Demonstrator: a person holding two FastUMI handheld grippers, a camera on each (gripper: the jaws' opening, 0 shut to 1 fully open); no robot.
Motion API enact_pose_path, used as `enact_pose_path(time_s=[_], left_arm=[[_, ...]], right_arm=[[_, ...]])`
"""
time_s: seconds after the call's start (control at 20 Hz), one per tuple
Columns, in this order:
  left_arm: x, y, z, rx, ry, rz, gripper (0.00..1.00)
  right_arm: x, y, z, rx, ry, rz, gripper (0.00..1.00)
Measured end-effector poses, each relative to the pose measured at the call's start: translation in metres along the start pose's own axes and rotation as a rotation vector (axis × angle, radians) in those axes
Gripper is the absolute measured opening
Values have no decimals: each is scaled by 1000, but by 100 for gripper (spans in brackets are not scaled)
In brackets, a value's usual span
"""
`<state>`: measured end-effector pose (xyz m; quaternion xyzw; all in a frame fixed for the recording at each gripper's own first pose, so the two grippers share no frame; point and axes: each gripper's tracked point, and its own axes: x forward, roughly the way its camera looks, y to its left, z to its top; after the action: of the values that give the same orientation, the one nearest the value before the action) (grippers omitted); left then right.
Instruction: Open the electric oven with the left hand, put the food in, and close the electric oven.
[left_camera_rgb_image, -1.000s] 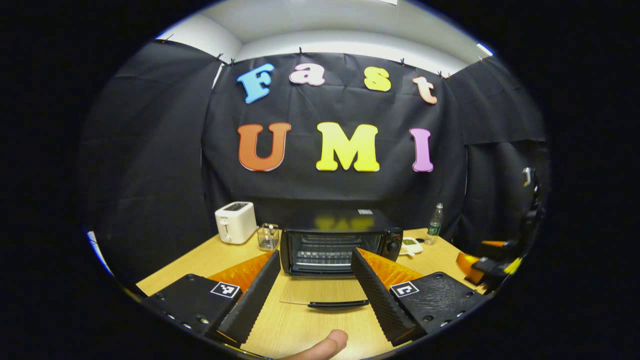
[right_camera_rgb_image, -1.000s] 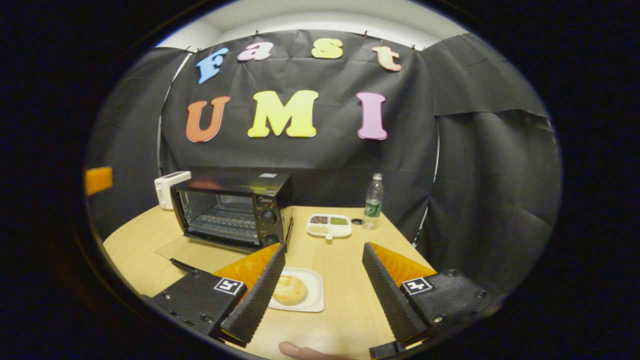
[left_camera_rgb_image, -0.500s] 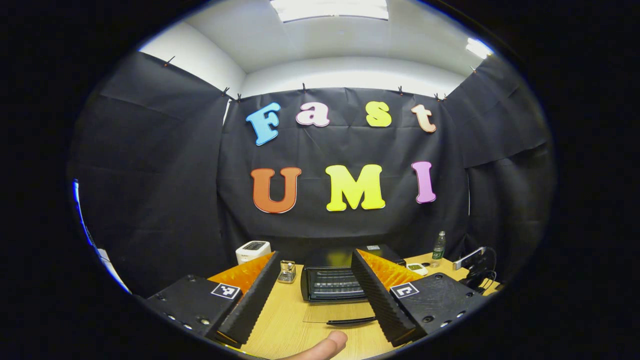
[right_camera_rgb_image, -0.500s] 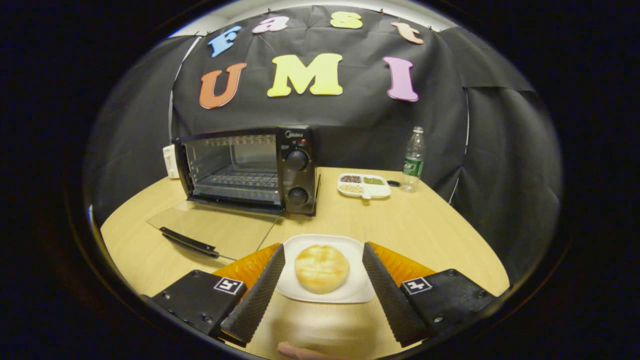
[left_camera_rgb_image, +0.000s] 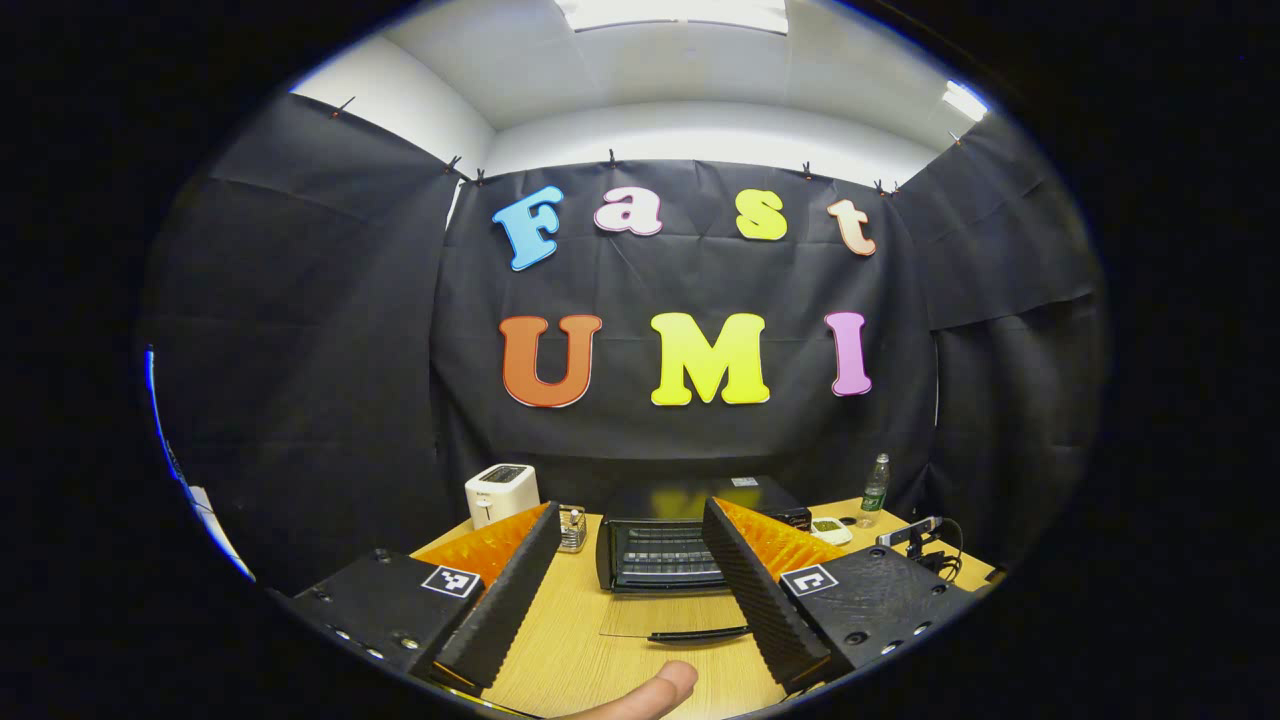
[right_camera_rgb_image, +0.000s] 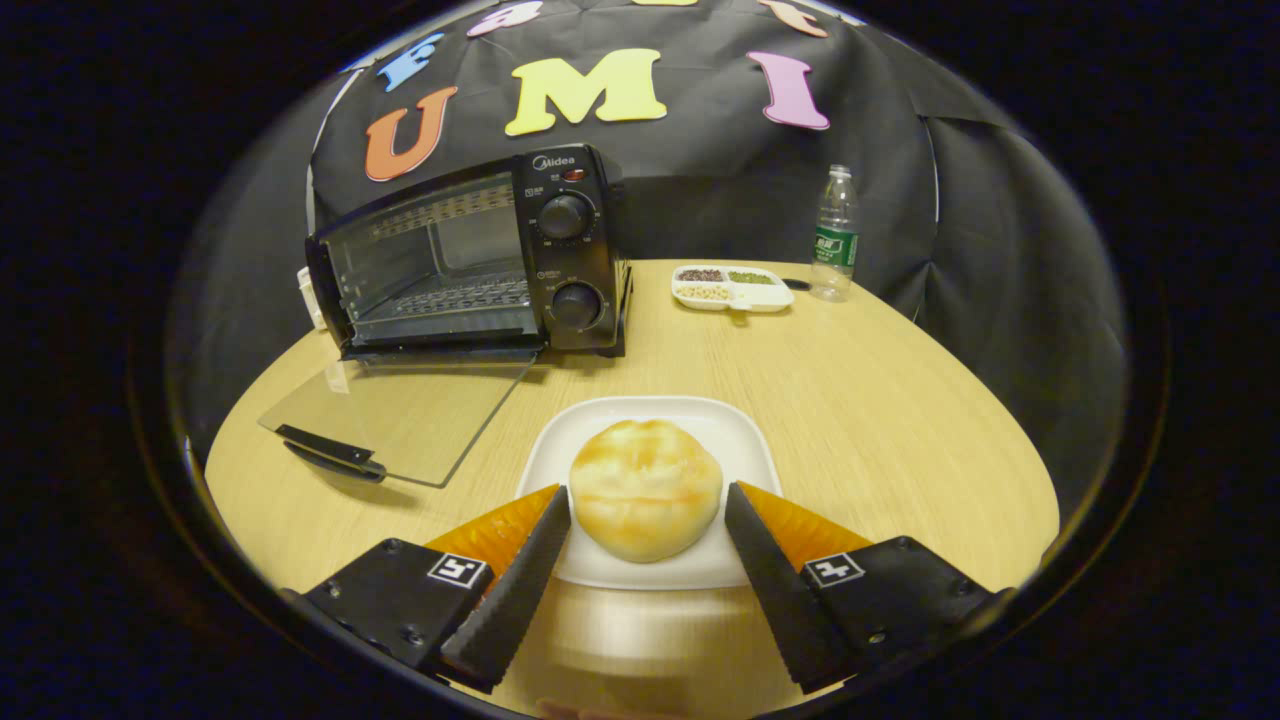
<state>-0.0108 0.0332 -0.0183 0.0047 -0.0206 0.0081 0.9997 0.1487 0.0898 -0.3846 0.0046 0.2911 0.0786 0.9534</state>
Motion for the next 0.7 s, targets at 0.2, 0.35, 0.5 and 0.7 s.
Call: enact_pose_path(time_s=[0.2,0.35,0.5,0.7], left_arm=[[2,-1,-8,0,21,-7,93],[1,2,-9,-4,23,-4,93],[-1,8,-7,-9,15,-2,93],[-6,15,-2,-15,1,-3,93]], right_arm=[[-6,-3,-2,20,-2,-10,84],[-17,0,7,51,-21,6,80],[-32,8,27,85,-64,28,80],[-45,43,50,214,-108,136,82]])
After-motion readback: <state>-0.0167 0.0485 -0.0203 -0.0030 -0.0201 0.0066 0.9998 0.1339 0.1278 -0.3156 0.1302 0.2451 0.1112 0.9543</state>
